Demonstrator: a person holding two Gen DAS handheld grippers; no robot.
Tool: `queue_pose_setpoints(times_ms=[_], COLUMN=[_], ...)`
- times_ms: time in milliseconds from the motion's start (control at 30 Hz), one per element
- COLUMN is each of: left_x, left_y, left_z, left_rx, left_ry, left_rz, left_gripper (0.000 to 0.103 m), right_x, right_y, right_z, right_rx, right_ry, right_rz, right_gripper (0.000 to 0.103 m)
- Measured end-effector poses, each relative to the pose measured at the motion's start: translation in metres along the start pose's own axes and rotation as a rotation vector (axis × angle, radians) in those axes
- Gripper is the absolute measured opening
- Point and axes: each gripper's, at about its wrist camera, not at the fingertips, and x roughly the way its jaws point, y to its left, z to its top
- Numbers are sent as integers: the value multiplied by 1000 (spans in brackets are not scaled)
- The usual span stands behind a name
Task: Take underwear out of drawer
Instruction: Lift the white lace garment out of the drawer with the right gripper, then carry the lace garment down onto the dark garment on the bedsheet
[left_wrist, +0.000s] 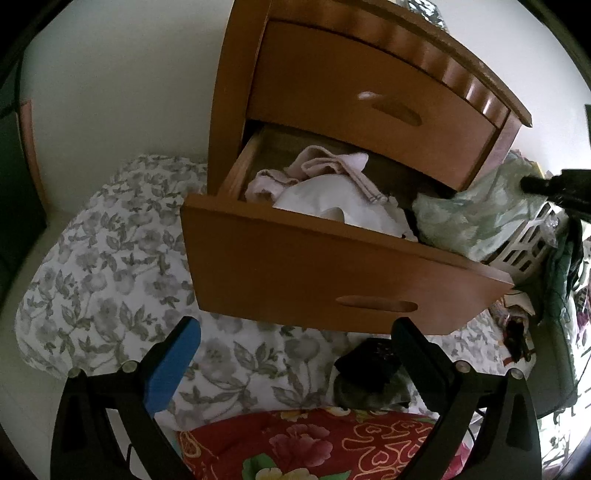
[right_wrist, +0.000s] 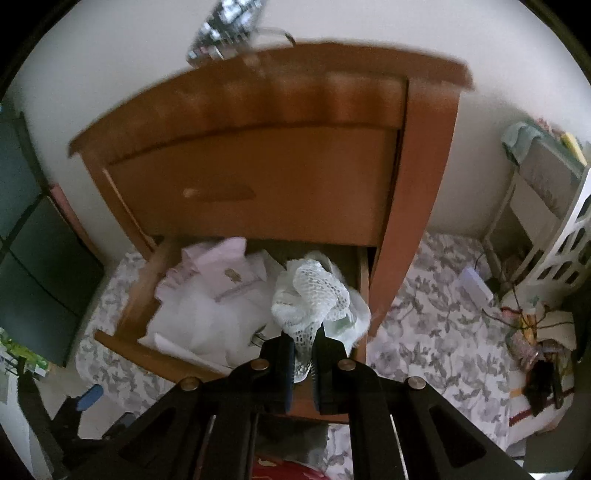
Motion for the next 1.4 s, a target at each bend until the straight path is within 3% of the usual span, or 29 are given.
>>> queue_pose_setpoints(times_ms=[567,1100,1233,1400], left_x=[-33,-54,-57,-57], left_y=[-17,-26,-30,-30], left_z=[-7,-11,-13,-13], left_rx=[29,39,49,49], left_ry=[-46,-68,-72,-73], left_rz=[-14,-3,-9,-10], left_gripper=[103,103,103,103], right_x=[-121,-184,-187,-164], right_y=[27,29,30,34], right_z=[-17,-50,-54,-62], right_rx=[-82,-95,-104,-120], right_ry=[-222,-309,-303,-218], right_rz=[48,50,56,56], right_gripper=[7,7,7,7])
